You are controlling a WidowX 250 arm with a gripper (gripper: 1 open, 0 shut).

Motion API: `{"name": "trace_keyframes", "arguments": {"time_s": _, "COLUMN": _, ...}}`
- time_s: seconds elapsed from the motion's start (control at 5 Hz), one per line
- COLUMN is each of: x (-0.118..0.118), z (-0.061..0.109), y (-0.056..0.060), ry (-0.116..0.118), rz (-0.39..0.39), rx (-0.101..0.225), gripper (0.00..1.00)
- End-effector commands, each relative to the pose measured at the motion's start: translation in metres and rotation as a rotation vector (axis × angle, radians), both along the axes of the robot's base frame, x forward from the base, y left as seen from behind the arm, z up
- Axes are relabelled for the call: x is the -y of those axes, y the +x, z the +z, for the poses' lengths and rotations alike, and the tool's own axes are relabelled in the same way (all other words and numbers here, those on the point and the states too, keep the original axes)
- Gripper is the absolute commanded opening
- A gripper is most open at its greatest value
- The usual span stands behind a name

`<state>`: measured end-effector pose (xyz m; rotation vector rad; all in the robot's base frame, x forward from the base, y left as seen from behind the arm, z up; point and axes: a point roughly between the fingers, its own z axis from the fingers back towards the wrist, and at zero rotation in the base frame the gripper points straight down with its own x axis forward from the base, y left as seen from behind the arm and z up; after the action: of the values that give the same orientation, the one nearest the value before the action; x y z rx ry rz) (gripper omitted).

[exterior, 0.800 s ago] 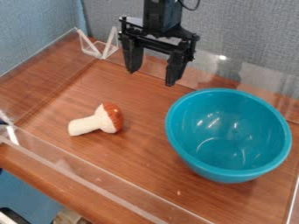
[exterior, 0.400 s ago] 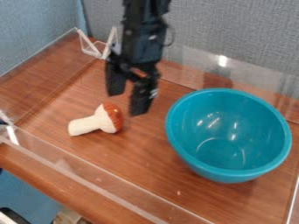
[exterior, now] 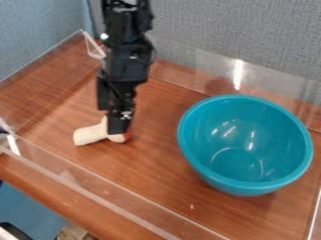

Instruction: Put the mushroom in the blue bowl

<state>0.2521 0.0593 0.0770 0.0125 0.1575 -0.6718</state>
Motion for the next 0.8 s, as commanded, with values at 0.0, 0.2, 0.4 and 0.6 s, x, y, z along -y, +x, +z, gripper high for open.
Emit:
{"name": "trace_keyframes", "arguments": {"time_s": 0.0, "x": -0.007, "z": -0.004, "y": 0.005, "ry": -0.007, "rz": -0.007, "rx": 0.050, "gripper": 1.00}}
{"name": "trace_keyframes", "arguments": {"time_s": 0.2, "x": -0.011, "z": -0.018, "y": 0.008, "ry": -0.017, "rz": -0.019, "rx": 0.049, "gripper": 1.00}}
{"name": "trace_keyframes", "arguments": {"time_s": 0.4, "x": -0.012, "z": -0.027, "y": 0.009, "ry": -0.022, "rz": -0.018, "rx": 0.043, "gripper": 1.00}}
{"name": "trace_keyframes", "arguments": {"time_s": 0.6, "x": -0.013, "z": -0.033, "y": 0.010, "ry": -0.023, "rz": -0.014, "rx": 0.035, "gripper": 1.00}}
